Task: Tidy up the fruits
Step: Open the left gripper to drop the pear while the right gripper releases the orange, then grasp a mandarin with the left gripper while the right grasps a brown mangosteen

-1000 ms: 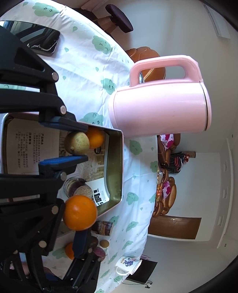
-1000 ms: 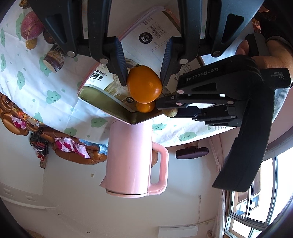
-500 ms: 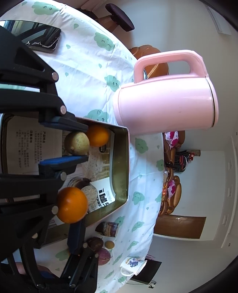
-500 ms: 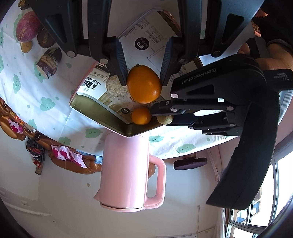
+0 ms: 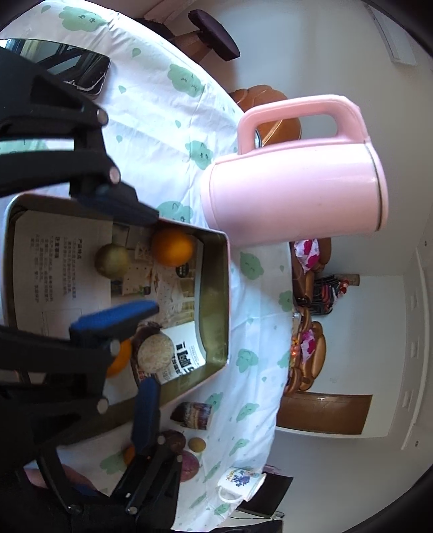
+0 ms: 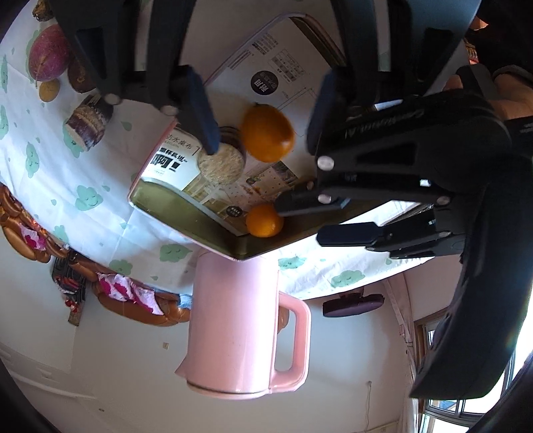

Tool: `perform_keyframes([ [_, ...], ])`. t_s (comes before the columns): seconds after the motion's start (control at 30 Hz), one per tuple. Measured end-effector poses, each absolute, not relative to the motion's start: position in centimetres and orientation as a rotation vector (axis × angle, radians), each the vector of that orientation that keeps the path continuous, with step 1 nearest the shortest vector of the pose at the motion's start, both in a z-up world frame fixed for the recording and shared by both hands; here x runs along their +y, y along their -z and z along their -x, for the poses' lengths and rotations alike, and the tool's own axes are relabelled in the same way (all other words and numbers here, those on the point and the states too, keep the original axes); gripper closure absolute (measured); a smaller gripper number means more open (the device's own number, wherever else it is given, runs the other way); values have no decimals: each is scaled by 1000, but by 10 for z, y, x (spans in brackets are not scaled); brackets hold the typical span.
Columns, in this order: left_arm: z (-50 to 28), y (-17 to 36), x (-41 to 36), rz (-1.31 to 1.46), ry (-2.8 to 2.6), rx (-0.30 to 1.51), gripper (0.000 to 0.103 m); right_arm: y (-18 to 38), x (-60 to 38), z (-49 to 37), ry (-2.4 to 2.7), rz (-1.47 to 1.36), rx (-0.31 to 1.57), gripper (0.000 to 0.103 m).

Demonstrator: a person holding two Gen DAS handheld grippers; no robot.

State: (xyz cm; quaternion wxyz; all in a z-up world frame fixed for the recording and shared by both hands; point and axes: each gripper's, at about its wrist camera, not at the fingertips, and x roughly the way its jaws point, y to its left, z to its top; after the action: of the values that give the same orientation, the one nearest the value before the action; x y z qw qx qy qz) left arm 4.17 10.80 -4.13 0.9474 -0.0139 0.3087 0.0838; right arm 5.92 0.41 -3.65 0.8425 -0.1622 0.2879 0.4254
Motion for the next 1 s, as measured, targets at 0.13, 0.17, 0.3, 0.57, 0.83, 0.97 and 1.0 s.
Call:
perform_keyframes([
  [0.13, -30, 30, 103, 42, -158, 571, 33, 31, -6, -55, -856, 326, 564, 41],
  [0.17, -27, 26, 102, 50, -158, 552, 29, 29, -11, -53, -840, 326, 552, 41],
  [0.3, -17, 8, 93, 86, -161, 473, 19, 18, -43, -53, -775, 298, 529, 41],
  [0.57, -30, 5, 33, 78, -21, 468, 13, 12, -143, -70, -533, 186, 554, 41],
  [0.83, -62, 22, -26, 20, 121, 588, 13, 29, -203, -101, -386, 95, 674, 41],
  [0.97, -78, 32, -49, -35, 142, 647, 13, 41, -213, -108, -366, 83, 725, 41],
  [1.0, -80, 34, -52, -41, 144, 660, 14, 44, -215, -109, -370, 80, 736, 41],
])
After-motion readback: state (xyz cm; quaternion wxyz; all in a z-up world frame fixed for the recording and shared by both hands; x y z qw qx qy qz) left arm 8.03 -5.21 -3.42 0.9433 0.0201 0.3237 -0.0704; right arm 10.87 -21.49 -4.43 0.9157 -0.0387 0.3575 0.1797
